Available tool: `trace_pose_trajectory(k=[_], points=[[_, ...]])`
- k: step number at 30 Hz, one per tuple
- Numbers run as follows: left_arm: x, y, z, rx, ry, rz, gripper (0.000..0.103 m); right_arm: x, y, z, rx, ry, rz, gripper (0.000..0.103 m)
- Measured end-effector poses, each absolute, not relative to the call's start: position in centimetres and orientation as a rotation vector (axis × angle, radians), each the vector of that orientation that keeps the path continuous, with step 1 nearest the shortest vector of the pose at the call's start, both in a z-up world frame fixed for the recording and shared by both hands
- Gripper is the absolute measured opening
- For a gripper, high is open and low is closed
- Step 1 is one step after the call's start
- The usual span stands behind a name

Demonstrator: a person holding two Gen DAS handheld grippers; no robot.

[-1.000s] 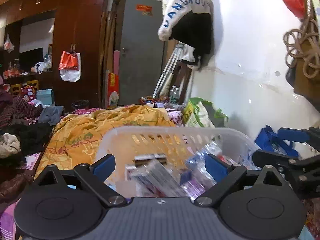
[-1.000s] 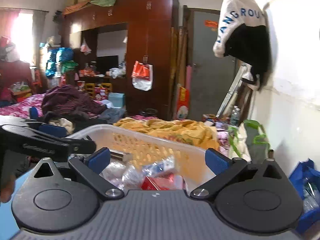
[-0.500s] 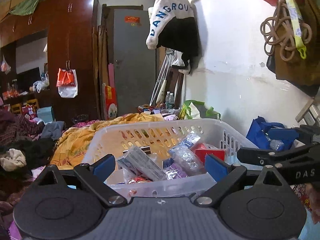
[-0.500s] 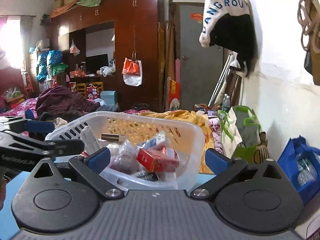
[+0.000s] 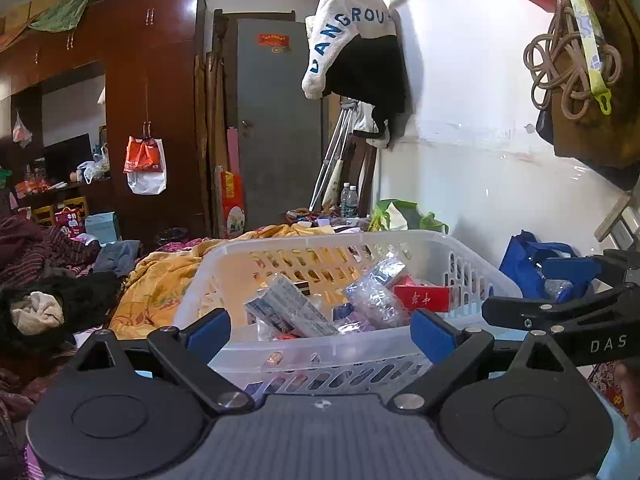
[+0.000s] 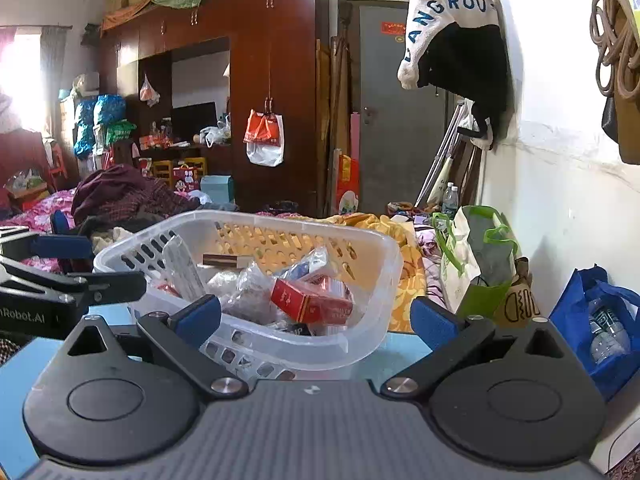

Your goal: Organize objects

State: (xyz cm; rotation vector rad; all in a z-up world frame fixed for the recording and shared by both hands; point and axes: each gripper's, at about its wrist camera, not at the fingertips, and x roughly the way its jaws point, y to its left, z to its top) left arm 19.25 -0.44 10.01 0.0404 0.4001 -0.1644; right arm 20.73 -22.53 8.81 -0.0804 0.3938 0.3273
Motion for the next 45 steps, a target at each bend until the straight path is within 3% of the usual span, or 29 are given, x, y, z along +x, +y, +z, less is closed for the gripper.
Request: trace_pose_trajectory(k=[45], points=[[20.3,1.5,9.2,0.0,0.468,-0.142,0.098,20.4,-22.3,8.1,-0.096,0.4,0.317,0.103]])
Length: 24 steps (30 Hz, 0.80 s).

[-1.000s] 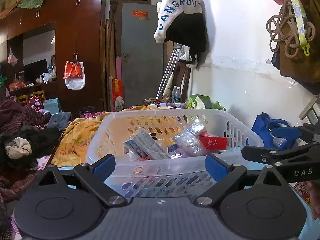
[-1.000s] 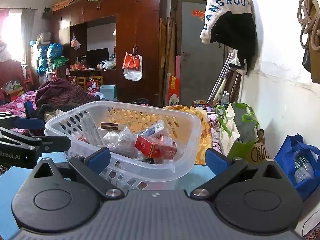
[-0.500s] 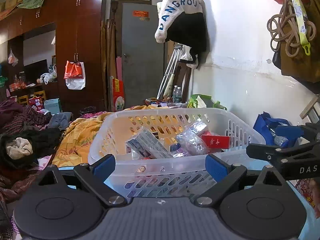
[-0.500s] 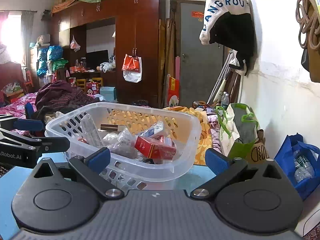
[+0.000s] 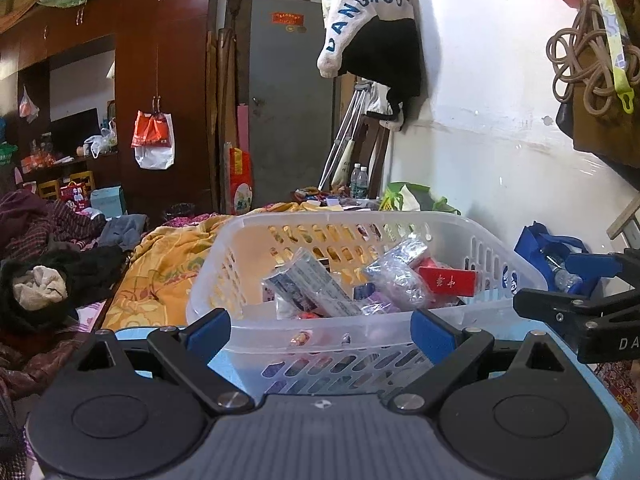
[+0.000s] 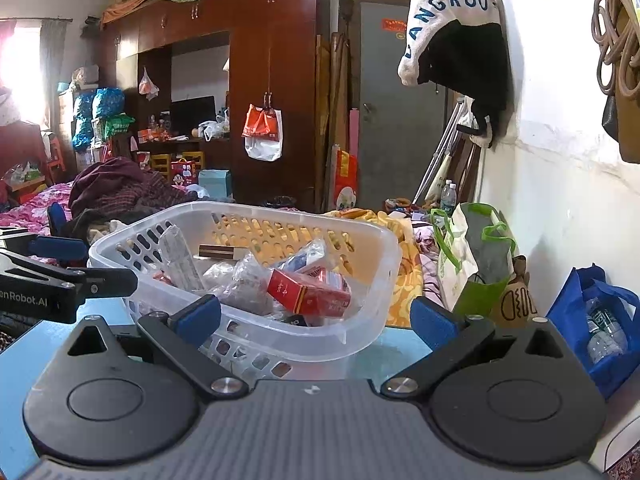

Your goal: Organize objects

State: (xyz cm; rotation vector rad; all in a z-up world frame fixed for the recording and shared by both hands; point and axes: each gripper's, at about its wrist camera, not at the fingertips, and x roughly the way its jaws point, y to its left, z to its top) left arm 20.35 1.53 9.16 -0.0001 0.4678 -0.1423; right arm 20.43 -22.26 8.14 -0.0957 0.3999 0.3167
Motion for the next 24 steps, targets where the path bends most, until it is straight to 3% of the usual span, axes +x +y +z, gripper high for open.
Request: trace_pose_trajectory(k=[24], points=[[20.02,0.97,9.36,0.036,0.434,-0.14,0.099,20.78,-22.5,7.85,-0.092,0.42,0.309,0.103]])
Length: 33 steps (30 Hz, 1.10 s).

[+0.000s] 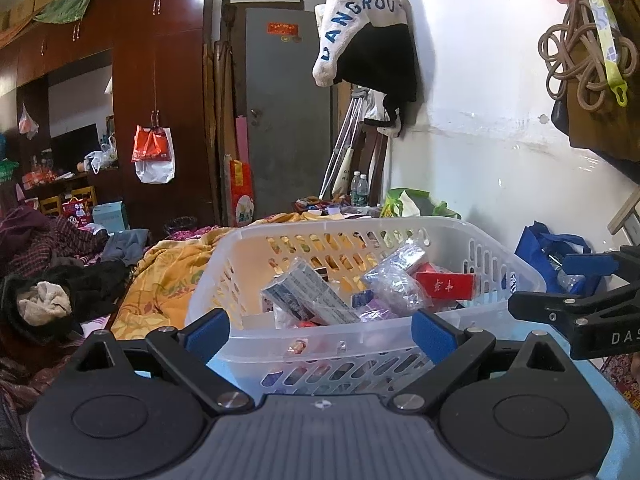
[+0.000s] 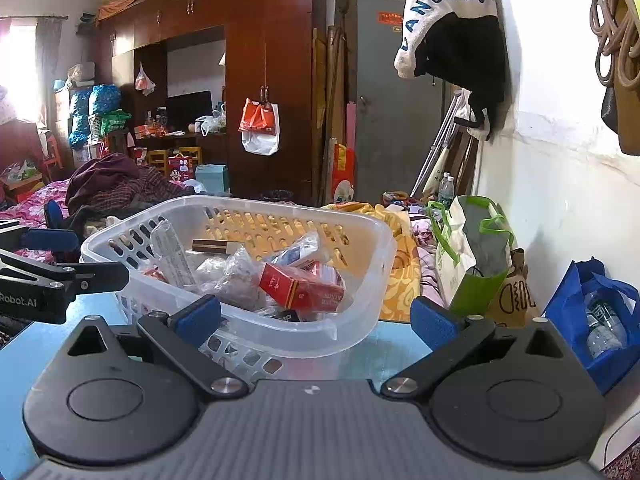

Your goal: Organize objects

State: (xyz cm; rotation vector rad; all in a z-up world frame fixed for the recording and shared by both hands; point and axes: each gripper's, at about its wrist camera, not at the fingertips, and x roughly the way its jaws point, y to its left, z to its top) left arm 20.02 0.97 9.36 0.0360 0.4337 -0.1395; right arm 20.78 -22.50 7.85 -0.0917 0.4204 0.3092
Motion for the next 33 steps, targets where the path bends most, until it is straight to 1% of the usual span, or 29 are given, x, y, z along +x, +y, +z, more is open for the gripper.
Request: trace_pose_trajectory(k=[33], points=[[20.14,0.23,9.02,0.026,0.438,-0.15,0.099,20.73,-22.72,7.45,-0.112,0.44,0.309,0.103]])
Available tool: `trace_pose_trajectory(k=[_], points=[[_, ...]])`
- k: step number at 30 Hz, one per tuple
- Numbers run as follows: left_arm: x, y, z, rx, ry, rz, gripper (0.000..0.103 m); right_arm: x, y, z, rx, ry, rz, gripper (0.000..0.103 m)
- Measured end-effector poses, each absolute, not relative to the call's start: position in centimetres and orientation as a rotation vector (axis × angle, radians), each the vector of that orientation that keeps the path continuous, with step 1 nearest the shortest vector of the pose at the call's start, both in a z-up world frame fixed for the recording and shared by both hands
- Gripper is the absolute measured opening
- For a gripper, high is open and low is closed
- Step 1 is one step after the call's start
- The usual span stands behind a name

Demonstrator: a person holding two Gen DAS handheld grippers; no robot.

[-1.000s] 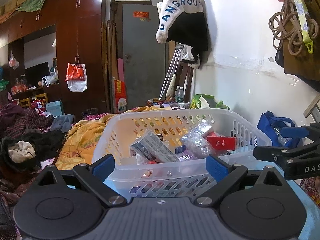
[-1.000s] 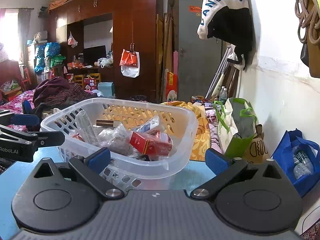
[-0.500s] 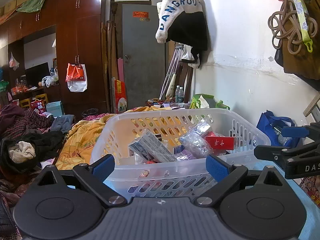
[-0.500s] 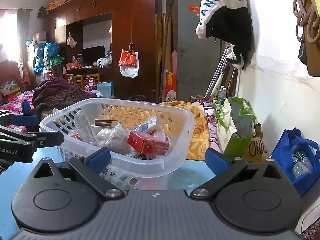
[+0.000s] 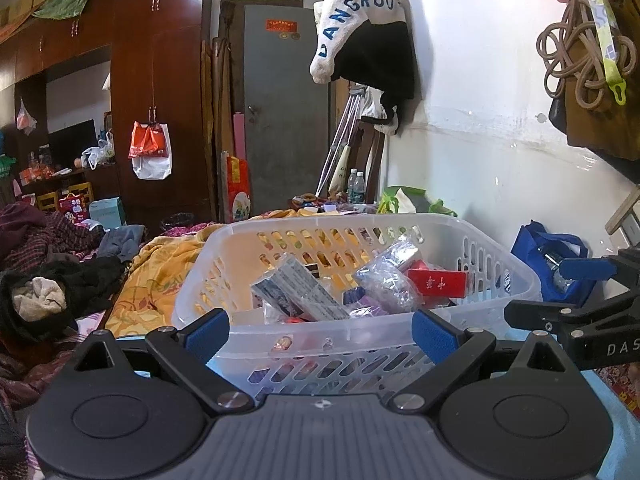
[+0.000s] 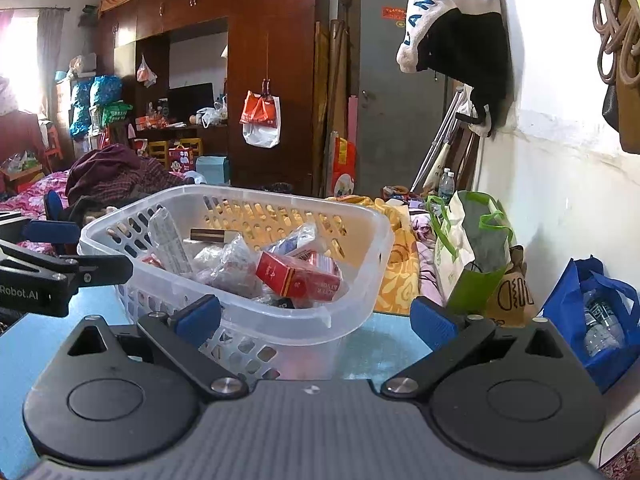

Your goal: Organize objects

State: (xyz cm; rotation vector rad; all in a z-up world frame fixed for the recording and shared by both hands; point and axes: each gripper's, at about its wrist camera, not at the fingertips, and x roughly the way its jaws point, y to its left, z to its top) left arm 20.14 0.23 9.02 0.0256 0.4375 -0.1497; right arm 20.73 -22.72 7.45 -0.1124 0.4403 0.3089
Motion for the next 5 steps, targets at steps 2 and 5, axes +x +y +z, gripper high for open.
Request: trace_pose_trajectory(k=[2,5], points=[[20.06,0.13,8.94,0.024,0.433,-0.163,0.099,20.72,-22.79,7.44,-0.11,0.441,0.308,0.103],[20.0,-0.09,8.82,0.034,0.43,-0.148,0.099,20.75,-22.85,7.43,-0.106,0.442,0.307,0.103]])
